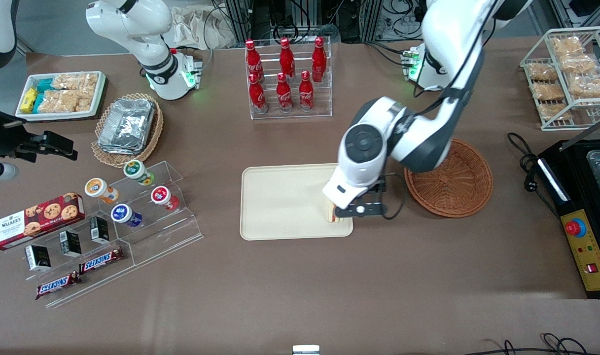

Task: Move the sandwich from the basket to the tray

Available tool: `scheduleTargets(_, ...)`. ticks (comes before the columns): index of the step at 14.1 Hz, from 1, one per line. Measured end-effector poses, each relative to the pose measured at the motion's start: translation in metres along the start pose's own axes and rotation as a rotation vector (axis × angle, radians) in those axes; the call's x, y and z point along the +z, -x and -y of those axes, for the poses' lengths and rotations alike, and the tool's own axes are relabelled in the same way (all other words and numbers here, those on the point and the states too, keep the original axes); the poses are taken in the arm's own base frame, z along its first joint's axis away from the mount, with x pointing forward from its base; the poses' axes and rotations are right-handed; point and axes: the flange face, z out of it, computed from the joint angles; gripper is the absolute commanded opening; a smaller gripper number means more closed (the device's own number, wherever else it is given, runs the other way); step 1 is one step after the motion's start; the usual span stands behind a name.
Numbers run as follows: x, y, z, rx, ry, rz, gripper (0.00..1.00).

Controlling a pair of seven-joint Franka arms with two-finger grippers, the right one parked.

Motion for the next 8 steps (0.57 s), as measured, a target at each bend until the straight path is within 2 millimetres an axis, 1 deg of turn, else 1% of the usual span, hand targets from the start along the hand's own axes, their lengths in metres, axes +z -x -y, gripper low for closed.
scheduleTargets(2,-0.044,-0.012,0.041,-0.064,0.028,-0.029,1.00)
scheduleTargets(3,-0.061,-0.017,0.060,-0.094,0.040,-0.048,1.00)
scheduleTargets(5,-0.086,-0.029,0.102,-0.155,0.050,-0.070,1.00)
scheduleTargets(6,-0.097,-0.033,0.128,-0.165,0.046,-0.067,1.00)
scheduleTargets(7,-0.109,-0.034,0.155,-0.144,0.043,-0.061,1.00)
scheduleTargets(8,-0.123,-0.031,0.180,-0.115,0.035,-0.059,1.00)
